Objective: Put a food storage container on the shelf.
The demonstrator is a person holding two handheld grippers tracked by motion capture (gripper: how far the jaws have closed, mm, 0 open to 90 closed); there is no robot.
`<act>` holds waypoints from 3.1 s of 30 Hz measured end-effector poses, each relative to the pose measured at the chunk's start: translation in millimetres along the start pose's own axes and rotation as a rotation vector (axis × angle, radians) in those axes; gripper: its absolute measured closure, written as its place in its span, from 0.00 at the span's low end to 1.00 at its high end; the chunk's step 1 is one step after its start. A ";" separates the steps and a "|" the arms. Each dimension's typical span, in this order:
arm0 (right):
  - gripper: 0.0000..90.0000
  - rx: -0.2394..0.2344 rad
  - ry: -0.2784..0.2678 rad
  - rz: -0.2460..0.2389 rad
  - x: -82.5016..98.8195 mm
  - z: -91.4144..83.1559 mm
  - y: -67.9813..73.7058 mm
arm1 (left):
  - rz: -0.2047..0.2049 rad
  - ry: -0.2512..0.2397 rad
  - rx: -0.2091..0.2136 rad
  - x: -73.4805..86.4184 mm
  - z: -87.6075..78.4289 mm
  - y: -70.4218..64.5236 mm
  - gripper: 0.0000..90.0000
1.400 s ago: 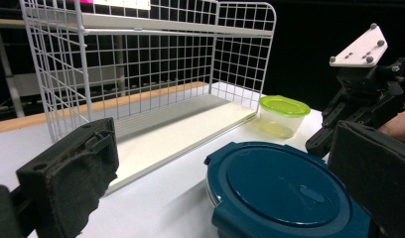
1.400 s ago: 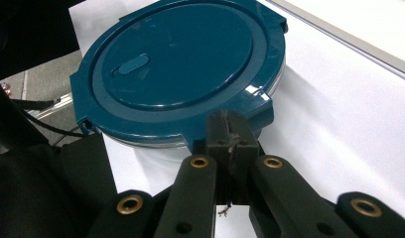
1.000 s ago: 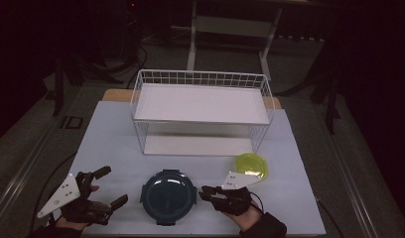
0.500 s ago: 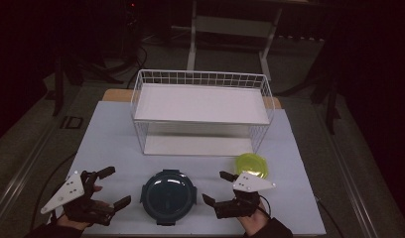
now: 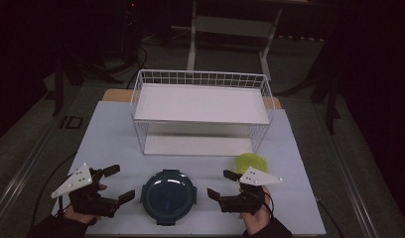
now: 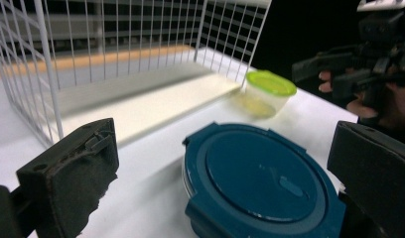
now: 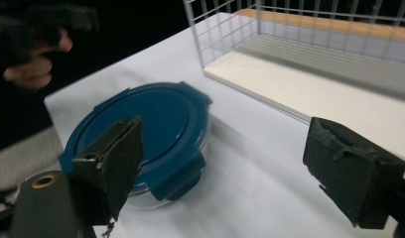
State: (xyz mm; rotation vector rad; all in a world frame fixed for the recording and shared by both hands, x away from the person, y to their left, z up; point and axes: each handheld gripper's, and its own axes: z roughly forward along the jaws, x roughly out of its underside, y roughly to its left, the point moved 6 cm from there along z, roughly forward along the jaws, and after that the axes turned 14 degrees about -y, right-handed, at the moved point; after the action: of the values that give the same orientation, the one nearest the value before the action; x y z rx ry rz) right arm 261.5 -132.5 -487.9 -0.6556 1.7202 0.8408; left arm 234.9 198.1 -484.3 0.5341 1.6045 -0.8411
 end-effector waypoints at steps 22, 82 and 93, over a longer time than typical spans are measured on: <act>0.16 -0.095 0.252 0.480 43.5 39.3 3.0 | -0.422 0.305 0.036 45.0 27.9 6.7 0.00; 0.62 -0.091 0.283 0.785 37.1 47.7 19.7 | -0.816 0.328 0.015 42.1 21.2 7.7 0.63; 0.62 -0.088 0.228 0.733 1.1 35.7 9.4 | -0.767 0.297 0.048 7.8 41.4 2.5 0.63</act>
State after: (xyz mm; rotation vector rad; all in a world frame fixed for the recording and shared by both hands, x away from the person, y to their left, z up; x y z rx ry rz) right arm 274.3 -98.3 -493.6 -0.1576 2.1778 1.3883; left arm 261.7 167.2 -494.7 0.0509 2.1046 -1.4142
